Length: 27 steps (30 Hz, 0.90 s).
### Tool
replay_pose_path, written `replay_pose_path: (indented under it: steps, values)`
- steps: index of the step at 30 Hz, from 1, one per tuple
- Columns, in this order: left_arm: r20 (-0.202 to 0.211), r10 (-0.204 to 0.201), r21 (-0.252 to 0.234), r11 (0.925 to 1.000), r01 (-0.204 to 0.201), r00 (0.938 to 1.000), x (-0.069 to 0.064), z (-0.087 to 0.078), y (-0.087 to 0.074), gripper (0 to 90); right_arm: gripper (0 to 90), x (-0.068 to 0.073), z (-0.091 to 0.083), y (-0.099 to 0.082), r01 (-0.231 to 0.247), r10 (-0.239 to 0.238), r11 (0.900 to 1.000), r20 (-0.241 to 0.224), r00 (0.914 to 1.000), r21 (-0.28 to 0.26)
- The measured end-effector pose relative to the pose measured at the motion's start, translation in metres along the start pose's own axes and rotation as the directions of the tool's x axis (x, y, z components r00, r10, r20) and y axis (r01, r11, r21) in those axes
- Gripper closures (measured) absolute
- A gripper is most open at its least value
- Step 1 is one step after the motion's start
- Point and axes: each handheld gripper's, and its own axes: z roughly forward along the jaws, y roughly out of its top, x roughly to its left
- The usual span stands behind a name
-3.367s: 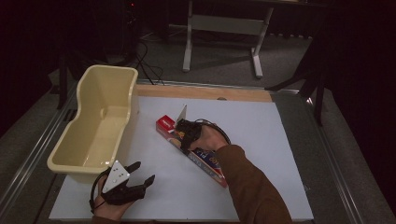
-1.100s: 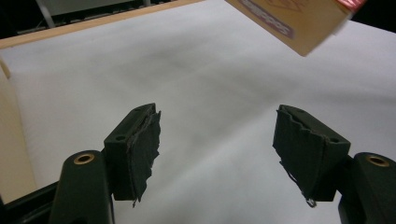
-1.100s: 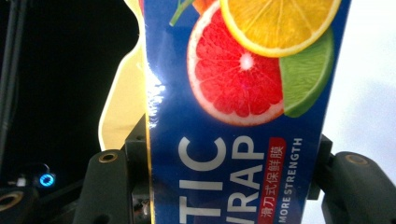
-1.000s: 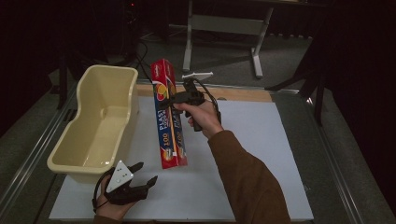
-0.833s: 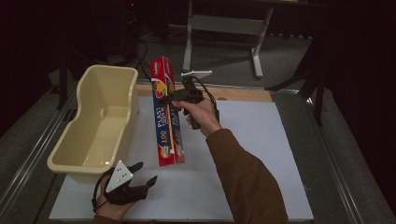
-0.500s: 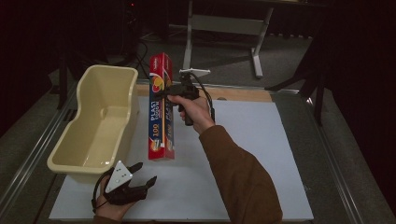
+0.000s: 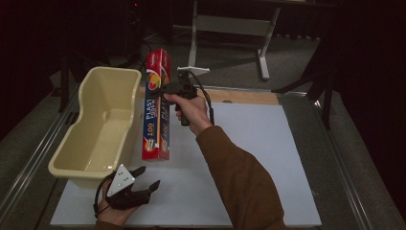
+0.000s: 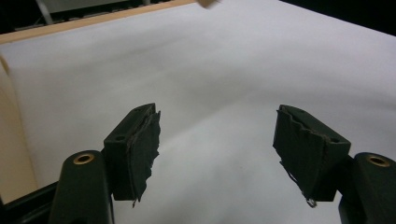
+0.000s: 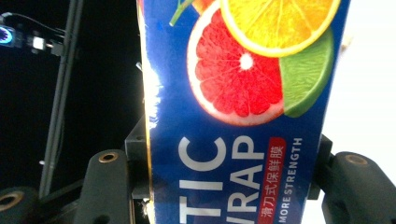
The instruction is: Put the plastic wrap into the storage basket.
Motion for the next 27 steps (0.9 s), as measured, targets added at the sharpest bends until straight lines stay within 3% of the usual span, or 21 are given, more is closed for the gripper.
replay_pose_path:
  steps: [13, 27]
  values:
    - [0.005, 0.004, -0.002, 1.0000, -0.004, 1.0000, 0.000, 0.002, 0.000, 30.6, 40.2, 0.021, 0.024, 0.000, -0.004, 0.002, 0.9993, -0.063, 0.9980, -0.037]
    - [0.012, 0.014, -0.006, 0.9999, -0.014, 0.9998, 0.000, 0.003, 0.001, 30.6, 40.2, 0.031, 0.054, -0.008, -0.072, 0.063, 0.9946, -0.117, 0.9911, -0.074]
